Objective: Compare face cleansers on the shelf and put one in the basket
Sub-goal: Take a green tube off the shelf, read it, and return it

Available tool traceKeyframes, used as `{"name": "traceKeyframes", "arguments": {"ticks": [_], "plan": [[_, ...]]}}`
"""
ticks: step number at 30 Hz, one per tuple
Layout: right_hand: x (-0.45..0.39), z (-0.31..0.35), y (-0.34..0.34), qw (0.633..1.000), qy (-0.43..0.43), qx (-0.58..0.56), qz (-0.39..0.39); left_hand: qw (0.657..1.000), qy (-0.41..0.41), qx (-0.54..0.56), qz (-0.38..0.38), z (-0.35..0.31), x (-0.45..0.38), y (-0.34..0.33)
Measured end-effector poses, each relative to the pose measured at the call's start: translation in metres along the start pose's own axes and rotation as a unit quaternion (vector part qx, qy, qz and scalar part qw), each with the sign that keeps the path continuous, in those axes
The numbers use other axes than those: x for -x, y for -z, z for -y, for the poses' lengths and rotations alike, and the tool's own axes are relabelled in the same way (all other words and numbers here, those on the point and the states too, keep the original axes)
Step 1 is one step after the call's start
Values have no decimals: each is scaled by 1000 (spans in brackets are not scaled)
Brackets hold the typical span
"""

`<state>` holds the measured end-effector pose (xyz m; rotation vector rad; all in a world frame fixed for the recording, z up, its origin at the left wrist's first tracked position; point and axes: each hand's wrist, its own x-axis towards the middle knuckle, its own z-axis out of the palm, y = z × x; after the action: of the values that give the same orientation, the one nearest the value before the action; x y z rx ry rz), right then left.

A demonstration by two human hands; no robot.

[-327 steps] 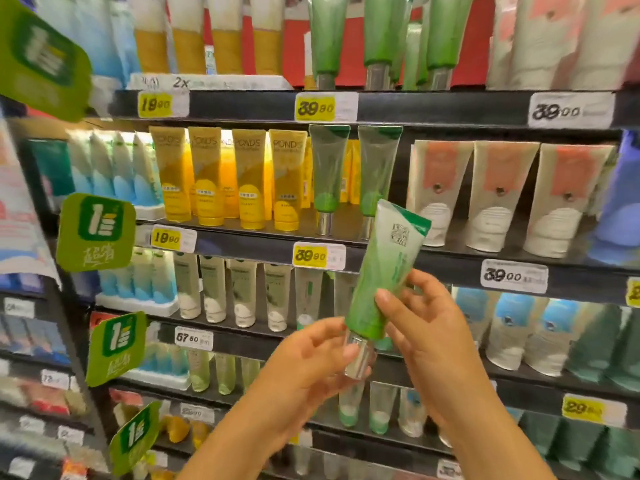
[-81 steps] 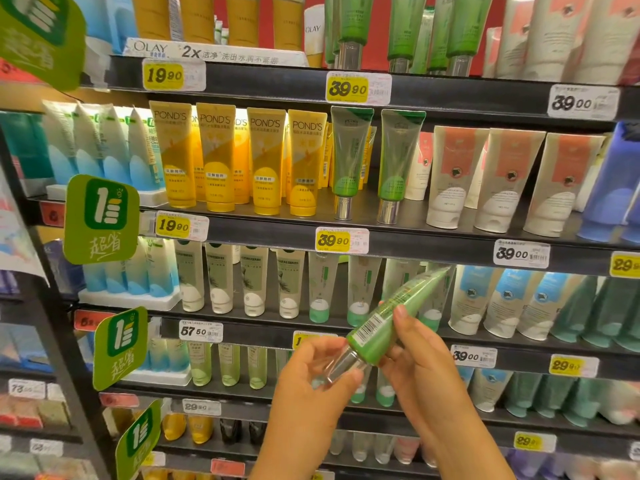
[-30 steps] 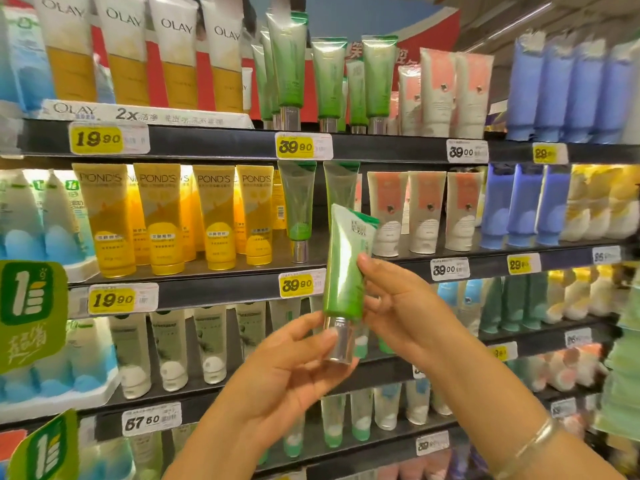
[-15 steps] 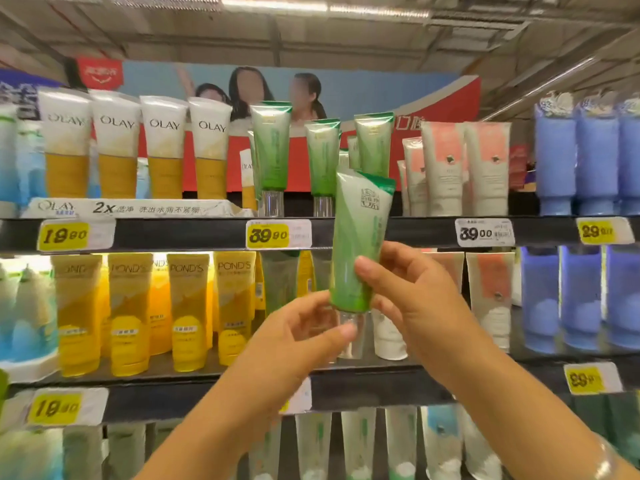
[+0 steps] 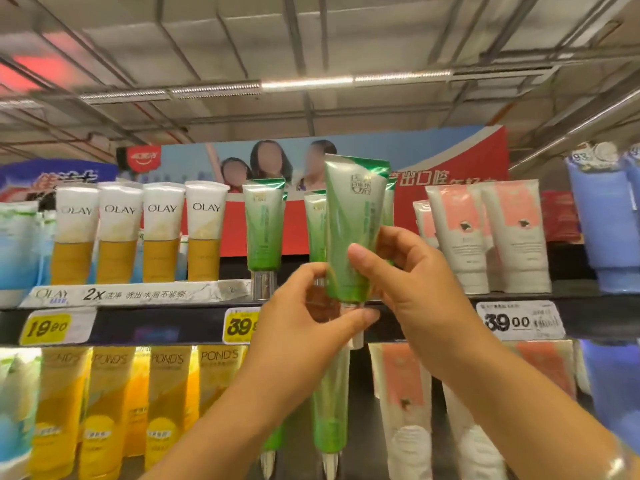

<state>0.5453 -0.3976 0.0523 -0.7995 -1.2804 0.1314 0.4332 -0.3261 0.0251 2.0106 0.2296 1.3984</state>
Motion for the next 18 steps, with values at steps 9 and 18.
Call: {"name": "traceKeyframes", "arguments": {"ticks": [9,18], "plan": [[-31,-1,8,999,17,34,13,1000,-26,-5,-15,-4,-33,-6],[-47,2,27,987,40,148,-41,999,-1,-29,-35,4,-61,3]]}}
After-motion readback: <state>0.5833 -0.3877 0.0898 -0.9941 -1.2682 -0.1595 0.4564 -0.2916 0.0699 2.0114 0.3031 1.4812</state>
